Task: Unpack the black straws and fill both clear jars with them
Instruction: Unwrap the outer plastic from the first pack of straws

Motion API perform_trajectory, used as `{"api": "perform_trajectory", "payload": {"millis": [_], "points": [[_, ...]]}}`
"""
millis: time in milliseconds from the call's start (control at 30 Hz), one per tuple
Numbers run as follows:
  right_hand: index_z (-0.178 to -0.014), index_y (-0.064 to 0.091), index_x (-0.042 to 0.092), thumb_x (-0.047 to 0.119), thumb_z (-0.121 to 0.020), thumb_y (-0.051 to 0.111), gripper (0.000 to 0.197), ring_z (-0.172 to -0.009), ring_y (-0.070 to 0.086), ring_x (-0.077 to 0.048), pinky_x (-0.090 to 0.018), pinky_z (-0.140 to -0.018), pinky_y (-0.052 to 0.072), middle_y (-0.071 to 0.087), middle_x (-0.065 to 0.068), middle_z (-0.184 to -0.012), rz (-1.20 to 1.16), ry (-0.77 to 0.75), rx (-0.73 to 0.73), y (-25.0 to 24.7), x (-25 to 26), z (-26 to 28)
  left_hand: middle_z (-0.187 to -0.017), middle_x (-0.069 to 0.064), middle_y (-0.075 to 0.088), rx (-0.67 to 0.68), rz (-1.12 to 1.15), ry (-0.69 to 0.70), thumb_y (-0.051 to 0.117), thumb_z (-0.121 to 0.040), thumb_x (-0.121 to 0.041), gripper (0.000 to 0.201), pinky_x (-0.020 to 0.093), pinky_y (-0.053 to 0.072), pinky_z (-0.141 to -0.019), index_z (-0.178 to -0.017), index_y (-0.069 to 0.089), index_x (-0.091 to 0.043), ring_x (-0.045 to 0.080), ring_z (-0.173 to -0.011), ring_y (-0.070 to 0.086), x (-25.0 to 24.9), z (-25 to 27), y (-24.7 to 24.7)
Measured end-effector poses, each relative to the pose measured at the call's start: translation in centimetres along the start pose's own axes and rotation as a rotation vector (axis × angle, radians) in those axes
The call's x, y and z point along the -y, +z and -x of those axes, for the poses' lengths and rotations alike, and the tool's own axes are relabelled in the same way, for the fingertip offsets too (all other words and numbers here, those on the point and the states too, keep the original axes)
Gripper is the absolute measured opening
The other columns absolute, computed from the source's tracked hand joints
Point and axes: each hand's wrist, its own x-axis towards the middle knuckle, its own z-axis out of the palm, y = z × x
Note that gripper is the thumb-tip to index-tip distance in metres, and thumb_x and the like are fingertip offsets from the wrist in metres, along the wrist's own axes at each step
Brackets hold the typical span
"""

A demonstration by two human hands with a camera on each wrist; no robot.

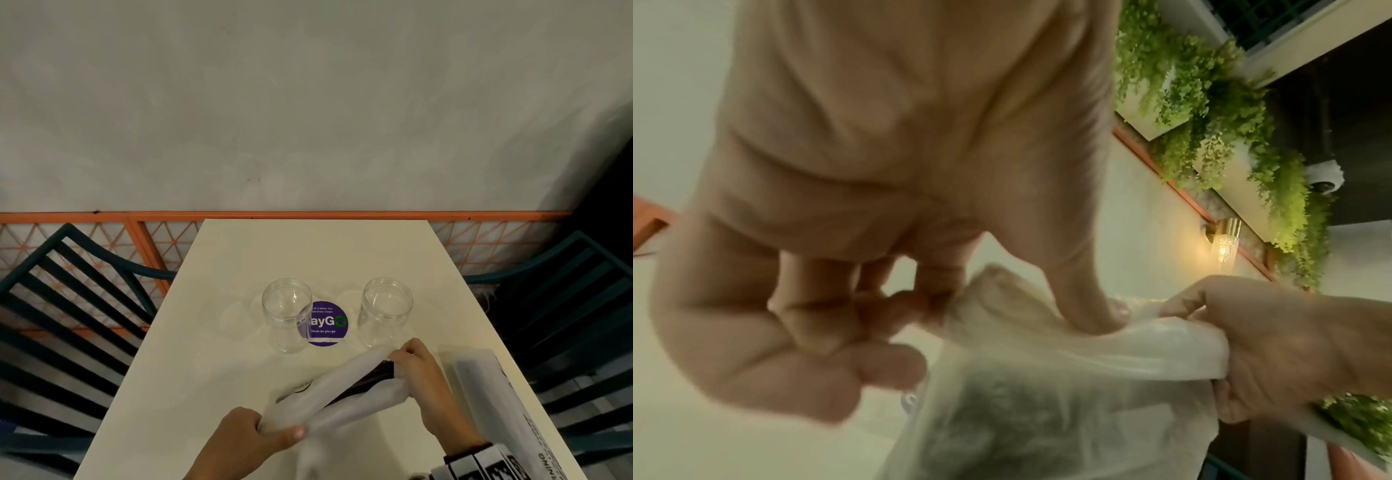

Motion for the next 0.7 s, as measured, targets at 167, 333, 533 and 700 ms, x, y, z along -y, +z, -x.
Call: {"api": "perform_trajectory", "payload": {"millis": [167, 333, 533, 700], "points": [[-0.065, 0.045, 0.010, 0.008, -0.085, 0.050, 0.021, -0.068, 0.046, -0.019, -0.026, -0.057, 0.032, 0.049, -0.003, -0.068, 0.081, -0.035, 0.092, 1.0, -0.5, 0.7, -0.060, -0.001, 0.040, -0.172, 0.290, -0.021, 0.074, -0.068, -0.045, 0.044, 0.024, 0.028, -0.051, -0.073, 0.047, -0.011, 0.013, -0.054, 0.037, 0.8, -0.8, -0.4], [-0.062, 0.041, 0.012, 0.010, -0.085, 0.049, 0.024, -0.066, 0.040, -0.017, -0.027, -0.059, 0.029, 0.043, -0.002, -0.067, 0.104, -0.009, 0.167, 1.1, -0.6, 1.2, -0.069, 0.001, 0.061, -0.335, 0.244, 0.091, 0.071, -0.073, -0.022, 0.014, 0.019, 0.041, -0.056, -0.074, 0.058, -0.016, 0.014, -0.059, 0.055, 1.4, -1.5, -0.4], [-0.075, 0.066, 0.014, 0.018, -0.086, 0.058, 0.014, -0.069, 0.051, -0.014, -0.024, -0.064, 0.040, 0.059, 0.002, -0.071, 0.171, -0.112, 0.202, -0.9, -1.6, 0.9, -0.080, 0.013, 0.067, -0.087, 0.805, -0.008, 0.062, -0.085, -0.018, 0.019, 0.030, 0.052, -0.075, -0.080, 0.074, -0.005, 0.022, -0.073, 0.057, 1.5, -1.5, -1.0], [-0.096, 0.067, 0.017, 0.010, -0.086, 0.063, 0.013, -0.085, 0.066, -0.025, -0.029, -0.072, 0.055, 0.070, -0.015, -0.090, 0.073, 0.021, 0.211, -1.4, -2.7, 0.4, -0.077, 0.007, 0.060, 0.177, 1.094, -0.110, 0.062, -0.077, -0.019, 0.021, 0.019, 0.049, -0.061, -0.085, 0.072, -0.003, 0.014, -0.065, 0.051, 1.7, -0.9, -2.0]]}}
